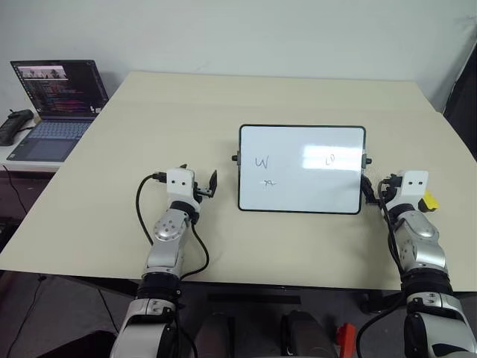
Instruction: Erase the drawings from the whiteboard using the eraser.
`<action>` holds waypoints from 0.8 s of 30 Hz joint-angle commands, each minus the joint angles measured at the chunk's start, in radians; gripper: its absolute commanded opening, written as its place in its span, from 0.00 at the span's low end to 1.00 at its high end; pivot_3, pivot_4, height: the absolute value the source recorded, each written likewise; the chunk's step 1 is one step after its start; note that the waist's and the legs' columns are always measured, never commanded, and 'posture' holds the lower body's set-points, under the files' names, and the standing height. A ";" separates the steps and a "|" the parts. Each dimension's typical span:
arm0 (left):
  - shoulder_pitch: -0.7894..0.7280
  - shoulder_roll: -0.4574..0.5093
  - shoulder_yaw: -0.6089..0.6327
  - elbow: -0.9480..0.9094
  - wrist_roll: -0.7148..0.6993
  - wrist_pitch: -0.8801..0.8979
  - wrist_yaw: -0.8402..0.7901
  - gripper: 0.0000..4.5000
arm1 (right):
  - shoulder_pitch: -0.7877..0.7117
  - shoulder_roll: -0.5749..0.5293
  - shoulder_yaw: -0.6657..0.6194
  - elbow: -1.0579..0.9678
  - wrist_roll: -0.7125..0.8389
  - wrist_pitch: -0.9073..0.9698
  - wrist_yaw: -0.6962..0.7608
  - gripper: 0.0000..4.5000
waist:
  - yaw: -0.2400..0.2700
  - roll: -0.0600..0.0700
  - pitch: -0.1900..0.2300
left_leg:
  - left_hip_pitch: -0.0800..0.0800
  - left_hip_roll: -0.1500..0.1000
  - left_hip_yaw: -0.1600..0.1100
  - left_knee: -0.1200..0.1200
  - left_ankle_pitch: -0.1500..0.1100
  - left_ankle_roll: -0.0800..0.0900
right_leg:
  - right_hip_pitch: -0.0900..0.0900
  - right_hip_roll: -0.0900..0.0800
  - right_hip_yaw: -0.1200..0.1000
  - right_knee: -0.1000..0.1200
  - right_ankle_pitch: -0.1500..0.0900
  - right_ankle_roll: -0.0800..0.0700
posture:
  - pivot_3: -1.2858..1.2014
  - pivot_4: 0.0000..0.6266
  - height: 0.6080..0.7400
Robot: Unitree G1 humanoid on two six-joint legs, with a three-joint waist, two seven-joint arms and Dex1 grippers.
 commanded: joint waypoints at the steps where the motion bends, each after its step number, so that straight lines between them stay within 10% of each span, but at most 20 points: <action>1: -0.023 0.010 0.021 -0.021 0.000 -0.036 0.022 1.00 | 0.014 0.007 -0.004 -0.051 0.013 0.009 0.003 1.00 | 0.000 0.000 0.000 | 0.000 0.000 0.000 0.000 0.000 0.000 | 0.000 0.000 0.000 0.000 0.000 0.000 | 0.52 0.24 1.00; 11: 0.014 0.199 0.110 -0.246 -0.194 0.033 -0.228 1.00 | 0.003 -0.069 -0.043 -0.150 0.041 0.075 0.037 1.00 | -0.003 0.001 0.001 | -0.001 0.001 0.001 -0.001 0.000 0.000 | -0.002 0.000 0.001 0.001 0.000 0.000 | 0.52 0.24 1.00; 17: 0.013 0.426 0.025 -0.645 -0.526 0.483 -0.560 1.00 | -0.001 -0.231 -0.105 -0.137 0.138 0.212 0.195 1.00 | 0.007 0.002 0.002 | -0.001 0.000 0.000 -0.002 0.000 0.000 | -0.001 -0.001 0.000 -0.003 0.000 0.000 | 0.52 0.24 1.00; 24: -0.197 0.348 -0.176 -0.722 -0.620 0.675 -0.678 1.00 | -0.056 -0.385 -0.150 0.090 0.168 0.242 0.335 1.00 | 0.002 0.002 0.002 | 0.001 0.000 0.000 -0.002 0.000 0.000 | 0.003 0.000 -0.001 -0.004 0.000 0.000 | 0.52 0.24 1.00</action>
